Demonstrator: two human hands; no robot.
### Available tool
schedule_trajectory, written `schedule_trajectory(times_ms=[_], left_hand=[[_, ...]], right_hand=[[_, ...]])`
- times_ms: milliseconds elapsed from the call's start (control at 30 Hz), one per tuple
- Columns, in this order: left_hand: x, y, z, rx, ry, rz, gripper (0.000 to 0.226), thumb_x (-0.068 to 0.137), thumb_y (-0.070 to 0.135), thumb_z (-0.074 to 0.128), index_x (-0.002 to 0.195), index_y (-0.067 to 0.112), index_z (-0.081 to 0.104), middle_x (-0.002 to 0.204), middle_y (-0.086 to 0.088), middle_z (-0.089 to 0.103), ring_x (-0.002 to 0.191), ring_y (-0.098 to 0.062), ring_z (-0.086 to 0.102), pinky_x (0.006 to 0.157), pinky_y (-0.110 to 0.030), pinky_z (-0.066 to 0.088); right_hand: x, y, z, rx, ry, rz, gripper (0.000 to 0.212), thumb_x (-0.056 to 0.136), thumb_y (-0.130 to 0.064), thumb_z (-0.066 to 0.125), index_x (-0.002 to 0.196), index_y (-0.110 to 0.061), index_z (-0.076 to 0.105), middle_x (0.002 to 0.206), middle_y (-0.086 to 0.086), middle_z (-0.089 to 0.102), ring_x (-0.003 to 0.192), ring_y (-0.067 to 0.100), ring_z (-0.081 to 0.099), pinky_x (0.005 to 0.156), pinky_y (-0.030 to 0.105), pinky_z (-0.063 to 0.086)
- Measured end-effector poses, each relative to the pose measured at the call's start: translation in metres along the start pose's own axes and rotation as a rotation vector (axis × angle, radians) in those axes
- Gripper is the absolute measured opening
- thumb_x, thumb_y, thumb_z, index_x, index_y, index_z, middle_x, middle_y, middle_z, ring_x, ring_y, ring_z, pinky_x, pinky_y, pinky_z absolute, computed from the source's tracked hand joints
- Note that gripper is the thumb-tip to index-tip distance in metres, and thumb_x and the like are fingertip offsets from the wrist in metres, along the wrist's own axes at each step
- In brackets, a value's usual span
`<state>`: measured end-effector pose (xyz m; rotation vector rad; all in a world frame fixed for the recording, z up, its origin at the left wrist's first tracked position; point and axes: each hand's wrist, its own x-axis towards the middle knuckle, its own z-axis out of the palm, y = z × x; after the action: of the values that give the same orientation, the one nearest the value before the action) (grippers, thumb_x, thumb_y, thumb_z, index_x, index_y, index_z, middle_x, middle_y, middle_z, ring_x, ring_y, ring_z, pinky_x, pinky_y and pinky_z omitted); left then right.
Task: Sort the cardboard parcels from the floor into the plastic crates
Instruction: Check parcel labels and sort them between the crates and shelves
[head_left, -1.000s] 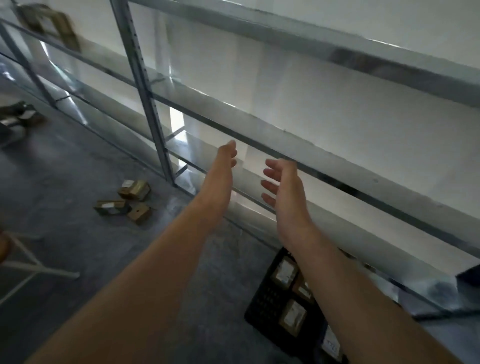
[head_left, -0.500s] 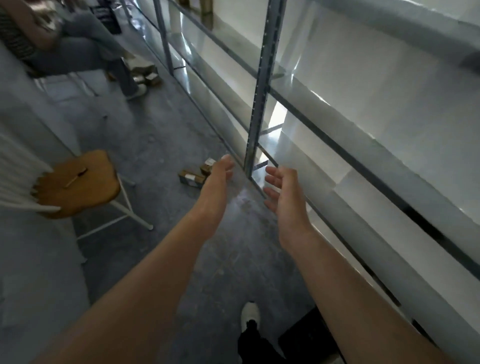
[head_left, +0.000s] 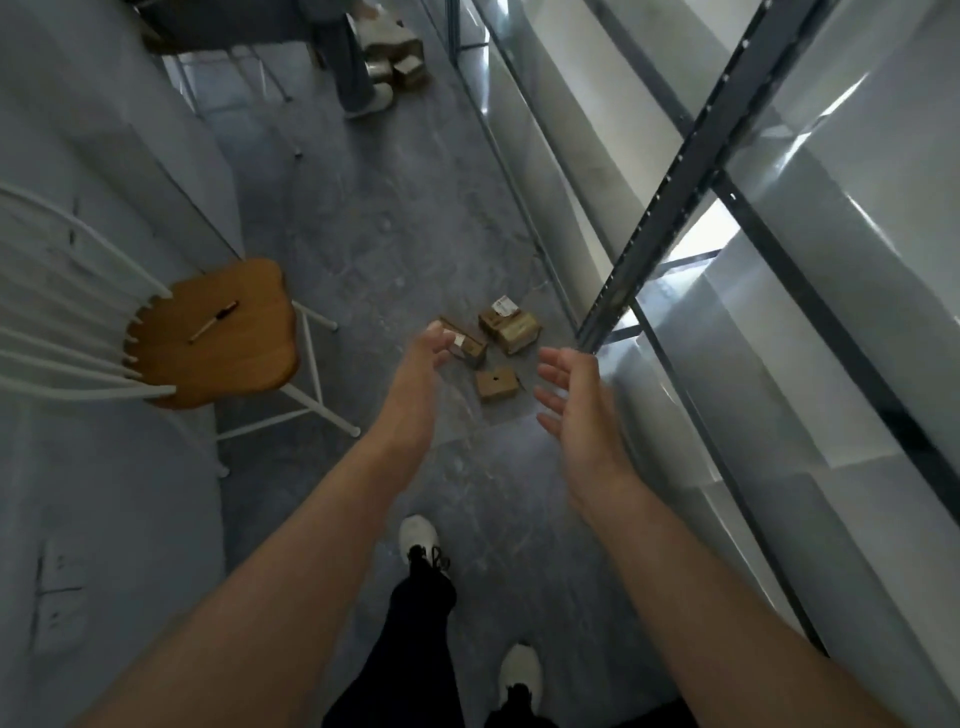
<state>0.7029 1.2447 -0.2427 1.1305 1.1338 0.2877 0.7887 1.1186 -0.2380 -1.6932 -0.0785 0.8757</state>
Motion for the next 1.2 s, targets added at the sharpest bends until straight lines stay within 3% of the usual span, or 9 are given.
schedule_trajectory(times_ms=[100,200,433,600,767,867,1000,1067,1200], left_hand=[[0.075,0.016,-0.010,0.022,-0.017,-0.044,0.034,0.102,0.058,0.031,0.098,0.043,0.060,0.133,0.007,0.047,0.127,-0.015,0.037,0.114,-0.047,0.026],[0.152,0.030,-0.014,0.033,-0.055,-0.052,0.038,0.102,0.061,0.030,0.110,0.042,0.062,0.134,0.007,0.050,0.130,-0.017,0.041,0.111,-0.043,0.028],[0.323,0.028,0.000,0.053,-0.014,-0.193,0.042,0.104,0.056,0.029,0.120,0.034,0.061,0.141,0.001,0.050,0.140,-0.022,0.038,0.116,-0.045,0.028],[0.454,-0.006,0.015,0.092,0.051,-0.304,0.043,0.104,0.055,0.030,0.127,0.034,0.059,0.149,-0.001,0.046,0.144,-0.025,0.036,0.118,-0.048,0.027],[0.572,-0.050,0.019,0.108,0.091,-0.338,0.048,0.104,0.056,0.029,0.132,0.033,0.059,0.155,-0.002,0.043,0.148,-0.025,0.033,0.123,-0.053,0.024],[0.639,-0.078,0.016,0.122,0.107,-0.389,0.050,0.103,0.058,0.030,0.132,0.032,0.061,0.152,-0.002,0.046,0.146,-0.027,0.035,0.122,-0.052,0.026],[0.723,-0.118,0.011,0.163,0.067,-0.431,0.048,0.102,0.059,0.032,0.126,0.033,0.064,0.144,-0.001,0.051,0.141,-0.026,0.040,0.119,-0.053,0.029],[0.761,-0.139,0.010,0.190,0.067,-0.457,0.045,0.103,0.055,0.032,0.122,0.031,0.065,0.143,-0.002,0.051,0.139,-0.024,0.042,0.119,-0.053,0.030],[0.831,-0.186,0.005,0.269,0.028,-0.466,0.040,0.103,0.053,0.034,0.112,0.031,0.066,0.140,-0.001,0.054,0.132,-0.018,0.046,0.118,-0.049,0.032]], right_hand=[[0.068,-0.015,0.034,-0.006,0.006,0.030,0.049,0.085,-0.060,0.041,0.120,-0.037,0.068,0.129,-0.012,0.067,0.130,0.016,0.061,0.116,0.046,0.047],[0.136,-0.024,0.065,0.019,0.033,0.050,0.045,0.092,-0.058,0.044,0.124,-0.036,0.067,0.129,-0.014,0.066,0.131,0.017,0.061,0.114,0.043,0.048],[0.284,-0.015,0.107,0.112,0.122,0.213,0.058,0.084,-0.058,0.046,0.131,-0.032,0.070,0.134,-0.009,0.067,0.126,0.012,0.063,0.099,0.034,0.051],[0.417,0.036,0.126,0.085,0.087,0.341,0.032,0.111,-0.040,0.043,0.127,-0.031,0.070,0.129,-0.010,0.067,0.128,0.011,0.062,0.098,0.029,0.050],[0.532,0.095,0.155,0.004,0.086,0.452,0.051,0.089,-0.060,0.046,0.128,-0.038,0.068,0.126,-0.013,0.066,0.125,0.012,0.062,0.110,0.039,0.050],[0.589,0.132,0.170,-0.021,0.065,0.498,0.023,0.109,-0.050,0.045,0.115,-0.044,0.067,0.118,-0.019,0.065,0.119,0.009,0.063,0.105,0.036,0.051],[0.655,0.187,0.188,-0.030,0.062,0.581,0.019,0.112,-0.044,0.044,0.116,-0.044,0.062,0.113,-0.024,0.059,0.123,0.010,0.060,0.109,0.037,0.046],[0.684,0.217,0.197,-0.028,0.108,0.602,0.018,0.112,-0.044,0.044,0.107,-0.047,0.061,0.110,-0.023,0.059,0.112,0.004,0.060,0.108,0.037,0.045],[0.735,0.276,0.215,-0.068,0.132,0.661,0.019,0.109,-0.054,0.043,0.108,-0.050,0.062,0.115,-0.021,0.064,0.110,0.001,0.060,0.113,0.039,0.045]])
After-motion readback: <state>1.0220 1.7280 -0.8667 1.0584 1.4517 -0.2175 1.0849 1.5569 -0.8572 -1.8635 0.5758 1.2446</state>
